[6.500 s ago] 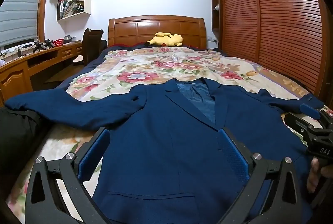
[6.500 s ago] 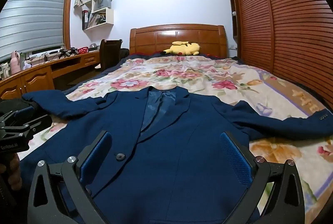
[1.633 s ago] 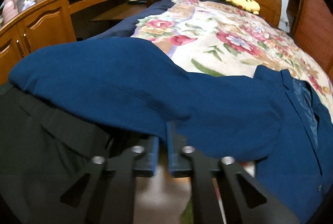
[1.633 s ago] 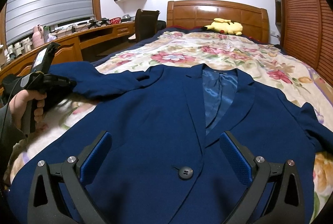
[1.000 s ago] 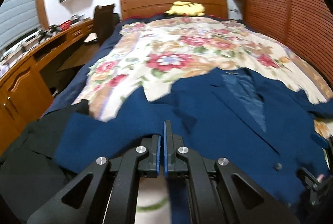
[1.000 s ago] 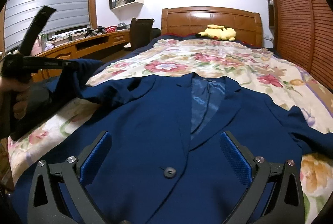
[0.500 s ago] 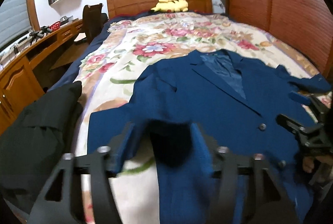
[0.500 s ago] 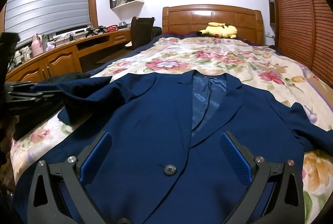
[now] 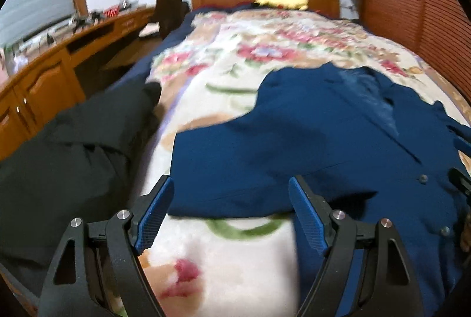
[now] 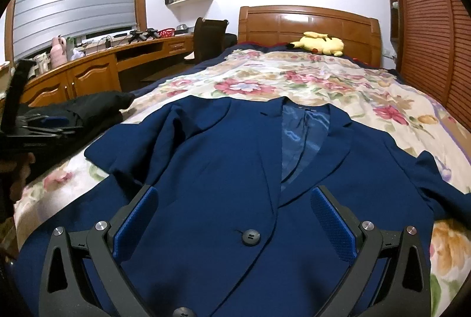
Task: Fold large clothes
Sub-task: 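Fold the gripped sleeve across the jacket front and open the left tool, then grasp the jacket side panel with the left tool and fold it inward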
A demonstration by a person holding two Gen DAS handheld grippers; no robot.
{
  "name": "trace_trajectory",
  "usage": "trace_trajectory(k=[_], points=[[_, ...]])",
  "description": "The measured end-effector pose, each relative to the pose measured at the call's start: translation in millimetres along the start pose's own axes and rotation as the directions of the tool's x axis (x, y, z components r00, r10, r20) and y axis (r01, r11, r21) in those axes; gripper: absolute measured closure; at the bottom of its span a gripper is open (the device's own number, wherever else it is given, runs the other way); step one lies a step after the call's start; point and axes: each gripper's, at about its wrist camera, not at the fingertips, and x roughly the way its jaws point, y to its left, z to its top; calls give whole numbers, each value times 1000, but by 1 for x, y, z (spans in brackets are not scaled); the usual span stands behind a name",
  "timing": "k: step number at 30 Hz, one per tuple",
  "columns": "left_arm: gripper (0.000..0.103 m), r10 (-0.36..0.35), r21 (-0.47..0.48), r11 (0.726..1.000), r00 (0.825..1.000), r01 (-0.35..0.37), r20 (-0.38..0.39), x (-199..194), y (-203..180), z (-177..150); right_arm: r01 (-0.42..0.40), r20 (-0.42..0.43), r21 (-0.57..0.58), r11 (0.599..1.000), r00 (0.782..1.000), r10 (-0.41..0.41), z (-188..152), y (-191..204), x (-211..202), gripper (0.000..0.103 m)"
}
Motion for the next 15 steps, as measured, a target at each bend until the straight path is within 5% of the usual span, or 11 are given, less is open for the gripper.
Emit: trace_trajectory(k=[8, 15], points=[[22, 58, -58, 996, 992, -64, -108, 50, 22, -7, -11, -27, -15, 1000, 1000, 10, 2, -1, 8, 0], [22, 39, -94, 994, 979, -58, -200, 81, 35, -10, -15, -35, -21, 1000, 999, 14, 2, -1, 8, 0]])
